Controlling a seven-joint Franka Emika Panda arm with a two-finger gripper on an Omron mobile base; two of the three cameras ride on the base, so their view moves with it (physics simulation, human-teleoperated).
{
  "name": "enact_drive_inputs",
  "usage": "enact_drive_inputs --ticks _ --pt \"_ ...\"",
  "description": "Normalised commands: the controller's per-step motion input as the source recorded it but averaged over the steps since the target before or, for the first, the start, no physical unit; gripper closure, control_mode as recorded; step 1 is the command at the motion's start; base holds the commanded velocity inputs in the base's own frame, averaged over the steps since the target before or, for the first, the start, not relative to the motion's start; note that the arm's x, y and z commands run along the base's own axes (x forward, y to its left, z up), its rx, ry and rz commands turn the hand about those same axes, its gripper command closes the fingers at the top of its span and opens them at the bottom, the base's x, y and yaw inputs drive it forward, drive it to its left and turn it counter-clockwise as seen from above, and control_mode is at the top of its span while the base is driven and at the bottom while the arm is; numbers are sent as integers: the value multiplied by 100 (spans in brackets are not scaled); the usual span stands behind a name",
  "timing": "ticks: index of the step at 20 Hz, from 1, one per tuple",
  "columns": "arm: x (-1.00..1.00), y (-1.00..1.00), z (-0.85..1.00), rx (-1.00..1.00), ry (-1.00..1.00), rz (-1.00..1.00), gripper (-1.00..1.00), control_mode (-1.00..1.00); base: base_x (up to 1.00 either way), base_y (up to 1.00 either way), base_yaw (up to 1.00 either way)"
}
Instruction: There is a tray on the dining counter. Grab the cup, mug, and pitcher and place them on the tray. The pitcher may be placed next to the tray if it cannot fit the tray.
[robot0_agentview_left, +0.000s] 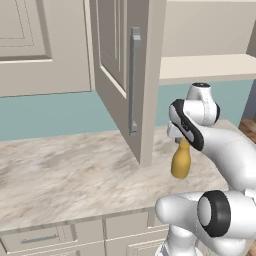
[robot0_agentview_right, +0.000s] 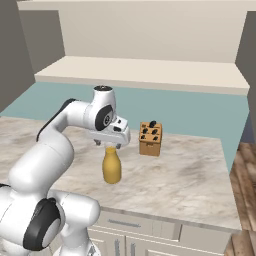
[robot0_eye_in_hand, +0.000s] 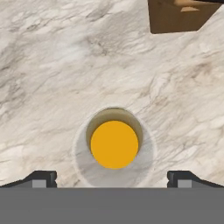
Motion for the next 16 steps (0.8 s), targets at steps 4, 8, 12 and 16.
enact_drive_inputs --ticks 4,8,12,16 --pt "0 0 -10 0 3 0 -100 -100 0 0 0" --pt "0 0 -15 0 3 0 -100 -100 0 0 0" --pt "0 0 -17 0 3 0 -100 -100 0 0 0" --pt "0 0 -16 0 3 0 -100 -100 0 0 0"
